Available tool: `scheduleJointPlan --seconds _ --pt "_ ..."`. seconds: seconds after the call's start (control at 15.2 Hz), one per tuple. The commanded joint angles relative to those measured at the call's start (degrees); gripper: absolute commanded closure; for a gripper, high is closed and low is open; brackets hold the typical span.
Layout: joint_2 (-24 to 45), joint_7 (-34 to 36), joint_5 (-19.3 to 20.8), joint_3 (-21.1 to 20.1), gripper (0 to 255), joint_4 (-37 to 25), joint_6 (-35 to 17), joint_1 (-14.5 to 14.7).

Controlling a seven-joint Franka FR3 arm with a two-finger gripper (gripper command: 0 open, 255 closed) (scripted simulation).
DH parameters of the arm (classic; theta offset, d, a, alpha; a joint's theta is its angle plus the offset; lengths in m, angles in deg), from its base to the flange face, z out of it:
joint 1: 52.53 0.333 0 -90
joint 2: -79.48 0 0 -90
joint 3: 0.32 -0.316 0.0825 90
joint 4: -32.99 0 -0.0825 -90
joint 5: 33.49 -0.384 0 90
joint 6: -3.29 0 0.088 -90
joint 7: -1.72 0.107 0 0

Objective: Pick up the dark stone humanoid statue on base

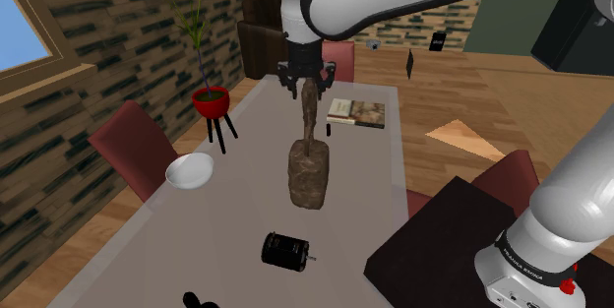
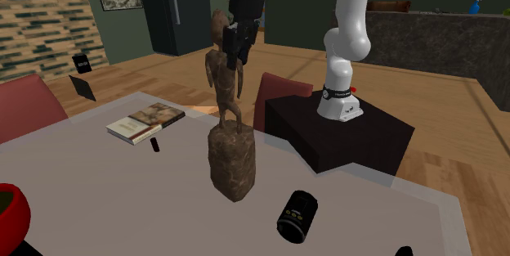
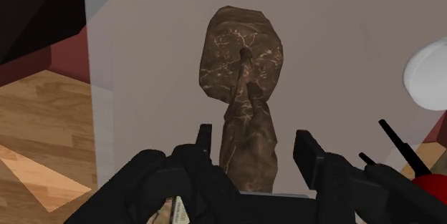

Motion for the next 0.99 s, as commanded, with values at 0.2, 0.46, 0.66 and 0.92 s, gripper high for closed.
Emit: scheduleJointPlan --seconds 0.2,0.46,0.66,0.92 --pt "0.00 0.02 0.01 0.01 255 0.11 -0.13 -0.01" --pt "-0.01 0.01 0.01 0.01 255 0.12 -0.13 -0.01" --pt "-0.05 -0.29 -0.12 -0.02 255 -1.27 1.27 0.02" --pt "0.02 -0.82 -0.24 -0.10 255 -4.40 4.30 0.13"
